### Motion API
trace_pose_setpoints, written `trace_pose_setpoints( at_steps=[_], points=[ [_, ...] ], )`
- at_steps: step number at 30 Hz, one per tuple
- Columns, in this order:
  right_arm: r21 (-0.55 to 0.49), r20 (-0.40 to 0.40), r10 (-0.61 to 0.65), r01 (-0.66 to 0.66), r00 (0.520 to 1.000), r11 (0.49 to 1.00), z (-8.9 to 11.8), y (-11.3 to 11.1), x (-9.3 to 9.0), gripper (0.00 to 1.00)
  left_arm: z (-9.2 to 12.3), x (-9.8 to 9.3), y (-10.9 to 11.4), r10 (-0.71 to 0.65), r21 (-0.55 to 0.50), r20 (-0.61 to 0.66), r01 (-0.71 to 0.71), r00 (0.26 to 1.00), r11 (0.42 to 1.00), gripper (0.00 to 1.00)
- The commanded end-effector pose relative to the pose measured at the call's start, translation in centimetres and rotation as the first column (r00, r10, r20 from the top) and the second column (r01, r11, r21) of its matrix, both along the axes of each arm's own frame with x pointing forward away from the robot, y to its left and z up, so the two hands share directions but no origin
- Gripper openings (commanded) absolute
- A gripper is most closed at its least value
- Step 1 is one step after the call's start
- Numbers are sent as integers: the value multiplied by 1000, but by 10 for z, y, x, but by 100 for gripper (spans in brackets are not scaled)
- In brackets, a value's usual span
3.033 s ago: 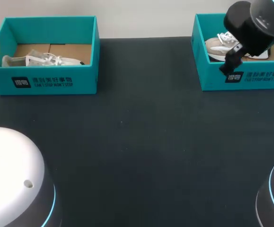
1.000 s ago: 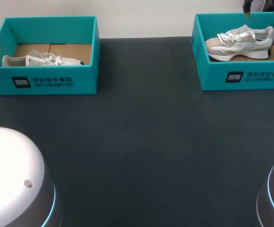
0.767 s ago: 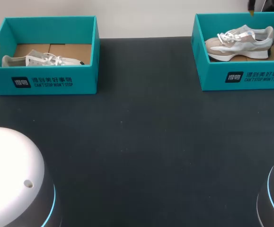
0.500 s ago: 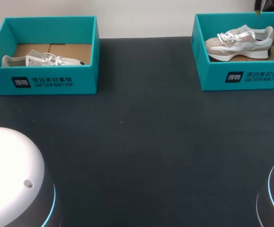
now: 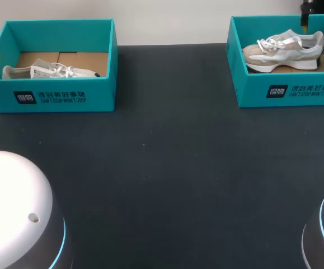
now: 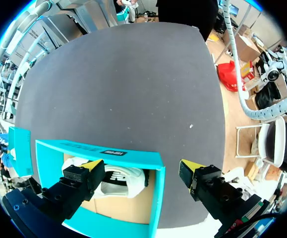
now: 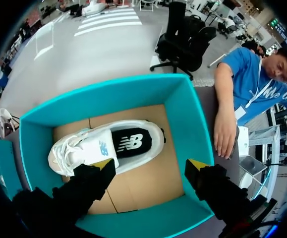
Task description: Take the shoe out of the shoebox, open the shoe tongue, remove and reinsert the insole, then place the shoe into the shoebox
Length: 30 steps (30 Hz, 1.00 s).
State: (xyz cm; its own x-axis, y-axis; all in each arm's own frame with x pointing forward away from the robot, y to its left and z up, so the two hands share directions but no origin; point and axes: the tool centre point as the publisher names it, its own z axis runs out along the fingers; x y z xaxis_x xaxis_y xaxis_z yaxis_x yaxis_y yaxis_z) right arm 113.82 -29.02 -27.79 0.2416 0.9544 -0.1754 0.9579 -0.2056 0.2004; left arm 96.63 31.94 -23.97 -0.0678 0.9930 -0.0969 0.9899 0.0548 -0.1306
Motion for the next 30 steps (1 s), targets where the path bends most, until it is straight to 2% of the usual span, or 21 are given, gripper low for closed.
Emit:
trace_pose_setpoints(
  at_steps=[1, 2, 3, 5, 12, 18, 20, 22, 30],
  points=[
    [13, -29, 2, -2, 1000, 1000, -15, -6, 10, 81, 0, -1, 0, -1, 2, 2, 1, 1000, 1000, 100],
    [14, -34, 7, -6, 999, 1000, -17, -8, 10, 80, 0, -1, 0, -1, 2, 2, 1, 1000, 1000, 100],
    [11, -35, 9, -9, 999, 1000, -19, -9, 11, 74, 0, -1, 0, -1, 2, 2, 1, 1000, 1000, 100],
    [16, -49, 25, -24, 998, 1000, -23, -11, 13, 68, 0, -1, 0, -1, 2, 2, 1, 1000, 1000, 100],
    [29, -74, 41, -39, 996, 999, -32, -18, 23, 68, 0, -1, 0, -1, 2, 2, 1, 1000, 1000, 100],
    [36, -92, 47, -44, 995, 998, -46, -21, 30, 50, 0, -1, 0, -1, 2, 2, 1, 1000, 1000, 100],
    [32, -103, 50, -47, 993, 998, -49, -22, 30, 52, 0, -1, 0, -1, 2, 2, 1, 1000, 1000, 100],
    [32, -110, 57, -54, 992, 998, -53, -22, 29, 62, 0, -1, 0, -1, 2, 2, 1, 1000, 1000, 100],
    [28, -117, 67, -64, 991, 998, -65, -25, 31, 63, 0, -1, 0, -1, 2, 2, 1, 1000, 1000, 100]
  ],
)
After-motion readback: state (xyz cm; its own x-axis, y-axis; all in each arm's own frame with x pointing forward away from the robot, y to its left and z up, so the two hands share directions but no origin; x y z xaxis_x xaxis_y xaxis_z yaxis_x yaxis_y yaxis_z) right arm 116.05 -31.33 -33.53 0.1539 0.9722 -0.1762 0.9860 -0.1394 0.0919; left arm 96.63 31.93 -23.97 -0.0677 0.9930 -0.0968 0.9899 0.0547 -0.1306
